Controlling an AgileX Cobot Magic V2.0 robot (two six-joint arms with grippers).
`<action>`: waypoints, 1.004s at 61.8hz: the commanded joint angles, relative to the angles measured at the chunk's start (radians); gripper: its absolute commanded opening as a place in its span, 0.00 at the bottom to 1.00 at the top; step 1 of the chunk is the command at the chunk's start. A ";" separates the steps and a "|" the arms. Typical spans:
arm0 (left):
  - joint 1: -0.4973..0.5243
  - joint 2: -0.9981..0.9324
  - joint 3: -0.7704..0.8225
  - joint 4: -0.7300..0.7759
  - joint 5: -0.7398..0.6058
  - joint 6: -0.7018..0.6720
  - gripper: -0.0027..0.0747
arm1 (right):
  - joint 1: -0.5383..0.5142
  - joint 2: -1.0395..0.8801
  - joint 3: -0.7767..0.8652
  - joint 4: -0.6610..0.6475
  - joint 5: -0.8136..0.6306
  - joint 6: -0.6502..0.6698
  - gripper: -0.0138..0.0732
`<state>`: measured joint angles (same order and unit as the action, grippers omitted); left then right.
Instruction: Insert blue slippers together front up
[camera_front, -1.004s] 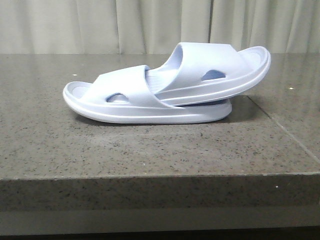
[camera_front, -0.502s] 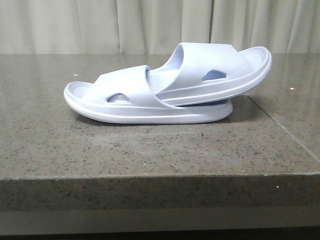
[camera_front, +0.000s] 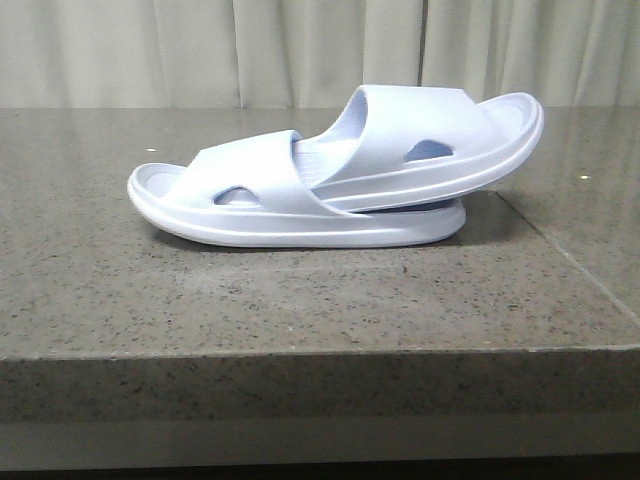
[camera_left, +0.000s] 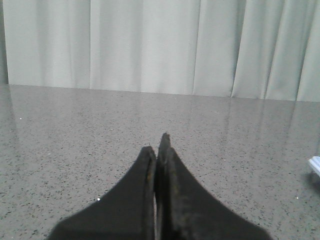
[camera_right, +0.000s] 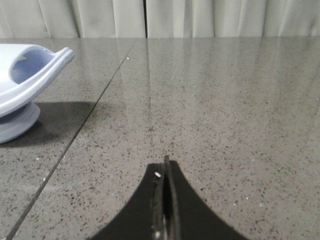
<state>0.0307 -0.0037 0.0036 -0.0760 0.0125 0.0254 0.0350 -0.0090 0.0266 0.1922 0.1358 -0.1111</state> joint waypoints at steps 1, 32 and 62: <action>0.000 -0.015 0.004 -0.002 -0.086 -0.008 0.01 | 0.011 -0.019 -0.005 0.006 -0.113 -0.003 0.02; 0.000 -0.015 0.004 -0.002 -0.086 -0.008 0.01 | 0.027 -0.018 -0.005 -0.001 -0.117 -0.004 0.02; 0.000 -0.015 0.004 -0.002 -0.086 -0.008 0.01 | 0.026 -0.018 -0.005 -0.215 -0.230 0.190 0.02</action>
<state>0.0307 -0.0037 0.0036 -0.0760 0.0125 0.0254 0.0603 -0.0105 0.0266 0.0000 0.0000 0.0714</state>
